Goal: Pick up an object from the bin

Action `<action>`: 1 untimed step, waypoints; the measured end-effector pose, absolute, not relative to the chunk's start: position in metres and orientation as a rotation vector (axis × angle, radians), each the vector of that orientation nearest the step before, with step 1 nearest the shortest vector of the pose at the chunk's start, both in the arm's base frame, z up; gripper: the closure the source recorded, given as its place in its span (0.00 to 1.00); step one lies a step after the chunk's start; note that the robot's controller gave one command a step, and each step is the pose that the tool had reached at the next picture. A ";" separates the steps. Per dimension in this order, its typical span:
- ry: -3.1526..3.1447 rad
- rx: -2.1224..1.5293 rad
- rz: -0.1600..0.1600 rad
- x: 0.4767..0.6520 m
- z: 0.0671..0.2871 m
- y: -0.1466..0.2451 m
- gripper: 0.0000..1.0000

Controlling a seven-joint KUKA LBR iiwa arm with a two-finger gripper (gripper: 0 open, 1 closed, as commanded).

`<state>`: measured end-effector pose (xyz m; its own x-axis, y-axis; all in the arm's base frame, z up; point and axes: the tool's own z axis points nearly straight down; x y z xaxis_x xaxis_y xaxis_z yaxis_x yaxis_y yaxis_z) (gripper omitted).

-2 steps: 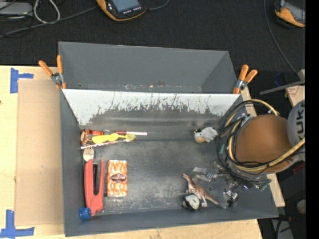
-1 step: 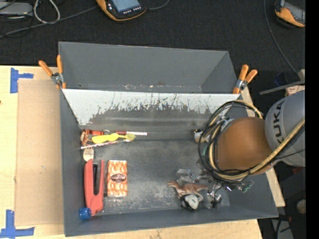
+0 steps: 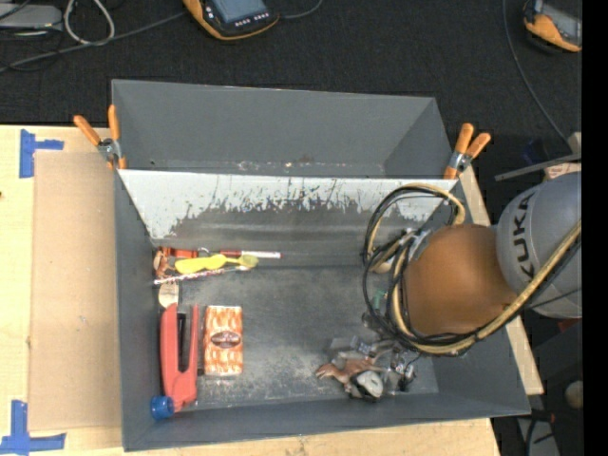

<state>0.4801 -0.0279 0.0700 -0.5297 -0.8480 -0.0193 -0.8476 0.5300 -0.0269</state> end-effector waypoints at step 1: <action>2.721 -1.510 -0.022 0.480 0.070 -0.028 1.00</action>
Offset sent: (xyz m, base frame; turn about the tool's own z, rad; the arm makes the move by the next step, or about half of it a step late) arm 0.0093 -0.0181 0.1559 0.0198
